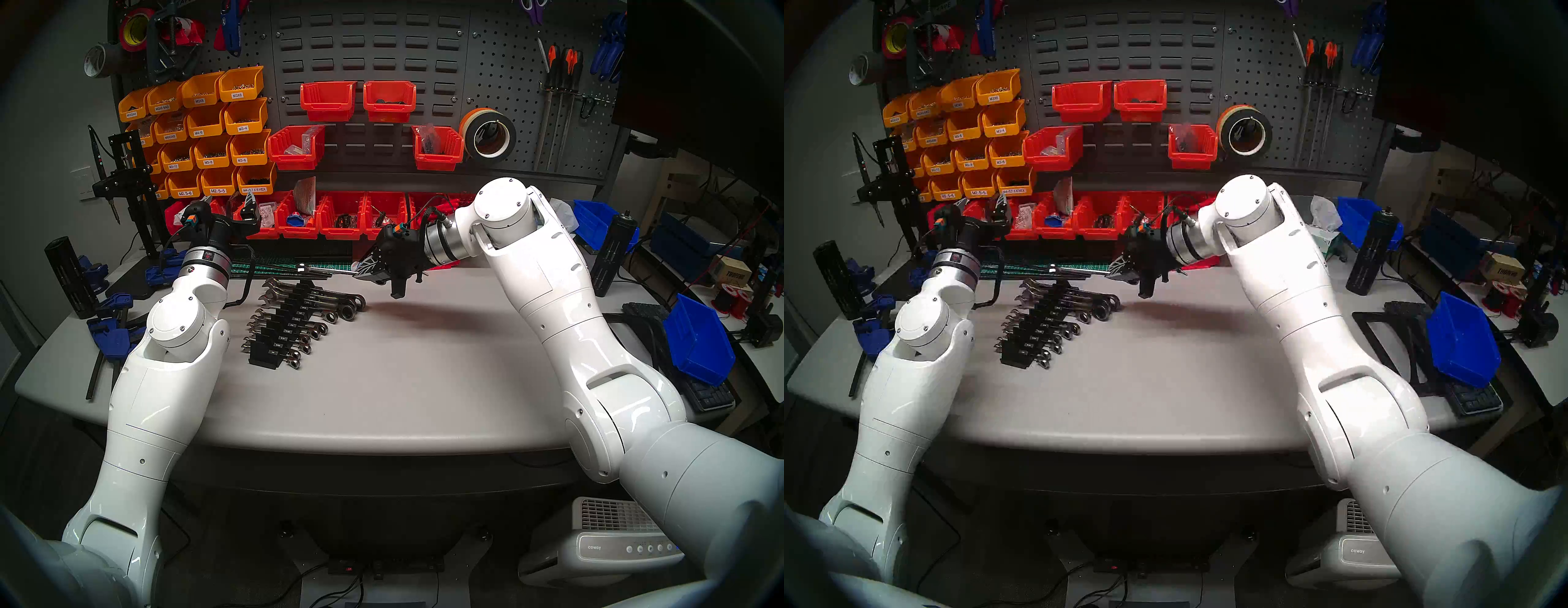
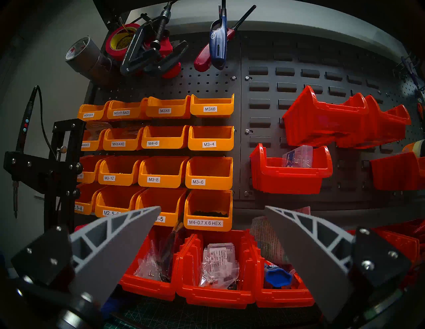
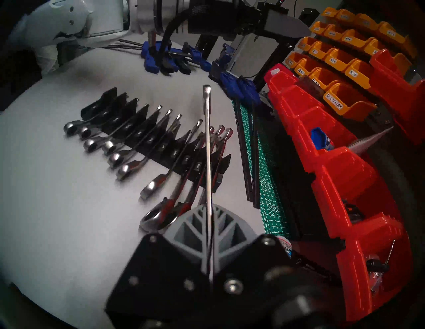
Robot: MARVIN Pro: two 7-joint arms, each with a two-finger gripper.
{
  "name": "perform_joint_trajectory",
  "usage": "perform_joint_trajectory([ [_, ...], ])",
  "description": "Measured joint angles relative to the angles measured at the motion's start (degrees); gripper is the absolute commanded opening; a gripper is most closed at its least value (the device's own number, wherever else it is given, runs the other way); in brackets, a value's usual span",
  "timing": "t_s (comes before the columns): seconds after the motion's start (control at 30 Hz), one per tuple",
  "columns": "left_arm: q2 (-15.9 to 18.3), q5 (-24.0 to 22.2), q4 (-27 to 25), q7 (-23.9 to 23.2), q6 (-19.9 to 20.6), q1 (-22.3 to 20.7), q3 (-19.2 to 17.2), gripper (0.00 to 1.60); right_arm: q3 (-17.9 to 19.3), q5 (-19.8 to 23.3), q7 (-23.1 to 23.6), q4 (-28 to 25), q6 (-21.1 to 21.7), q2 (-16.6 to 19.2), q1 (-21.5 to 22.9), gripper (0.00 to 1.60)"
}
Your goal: Put the wrenches on the table into the correct slot in the case
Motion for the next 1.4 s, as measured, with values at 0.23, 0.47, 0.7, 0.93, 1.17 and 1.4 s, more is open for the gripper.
perform_joint_trajectory([
  [0.23, 0.0, 0.0, 0.0, 0.0, 0.0, 0.0, 0.0, 1.6, 0.25, 0.37, 1.0, 0.5, 1.49, -0.44, 0.26, 0.0],
  [0.47, 0.0, 0.0, 0.0, 0.0, 0.0, 0.0, 0.0, 1.6, 0.12, 0.49, 2.91, 0.6, 2.94, -1.05, 0.46, 0.0],
  [0.7, 0.0, 0.0, 0.0, 0.0, 0.0, 0.0, 0.0, 1.6, -0.38, 0.3, 3.43, 0.91, 3.56, -1.96, 0.84, 0.0],
  [0.93, 0.0, 0.0, 0.0, 0.0, 0.0, 0.0, 0.0, 1.6, -0.84, -0.03, 2.7, 1.94, 3.75, -3.15, 1.4, 0.0],
  [1.17, 0.0, 0.0, 0.0, 0.0, 0.0, 0.0, 0.0, 1.6, -1.08, -0.19, 1.8, 2.72, 3.78, -4.2, 1.71, 0.0],
  [1.4, 0.0, 0.0, 0.0, 0.0, 0.0, 0.0, 0.0, 1.6, -1.13, -0.34, 1.32, 3.06, 3.75, -4.66, 1.87, 0.0],
])
